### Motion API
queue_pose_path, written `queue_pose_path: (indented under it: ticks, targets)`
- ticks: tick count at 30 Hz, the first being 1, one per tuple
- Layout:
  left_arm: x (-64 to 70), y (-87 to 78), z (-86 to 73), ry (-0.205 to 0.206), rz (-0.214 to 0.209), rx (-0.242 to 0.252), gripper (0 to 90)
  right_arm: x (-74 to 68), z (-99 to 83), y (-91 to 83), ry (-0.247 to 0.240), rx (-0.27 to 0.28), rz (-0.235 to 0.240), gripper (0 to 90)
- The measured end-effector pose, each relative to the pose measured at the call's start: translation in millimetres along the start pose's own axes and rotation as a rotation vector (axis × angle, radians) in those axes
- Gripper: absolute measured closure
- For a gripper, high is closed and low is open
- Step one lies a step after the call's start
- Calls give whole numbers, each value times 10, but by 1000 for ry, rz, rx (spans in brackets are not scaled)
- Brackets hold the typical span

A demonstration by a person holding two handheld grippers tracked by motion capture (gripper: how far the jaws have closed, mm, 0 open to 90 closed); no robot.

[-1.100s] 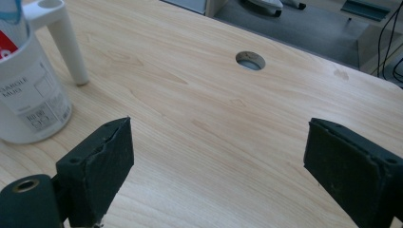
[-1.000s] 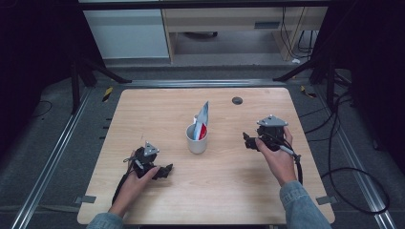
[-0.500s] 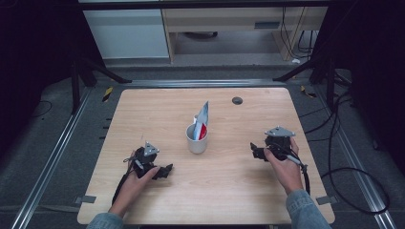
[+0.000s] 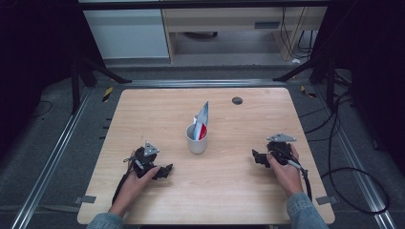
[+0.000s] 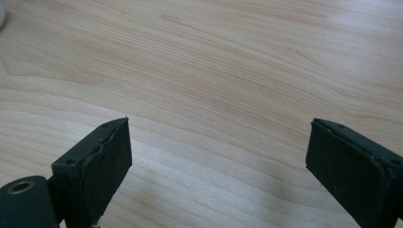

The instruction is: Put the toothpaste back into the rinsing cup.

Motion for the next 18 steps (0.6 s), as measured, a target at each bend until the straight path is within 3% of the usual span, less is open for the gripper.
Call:
queue_pose_path:
  ticks: [8, 18]
  targets:
    - [1, 1, 1, 0, -1, 2, 0, 165, -93, 47, 52, -15, -20, 79]
    - [1, 1, 1, -1, -1, 2, 0, 174, -157, 120, 63, -41, -15, 68]
Point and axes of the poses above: each handheld gripper's, and its own axes: y roughly forward along the jaws, z roughly out of its top, x roughly to its right, the point moved 9 cm from there along y, roughly forward along the jaws, and after that the axes turned 10 degrees about -y, right-handed, at the moved point
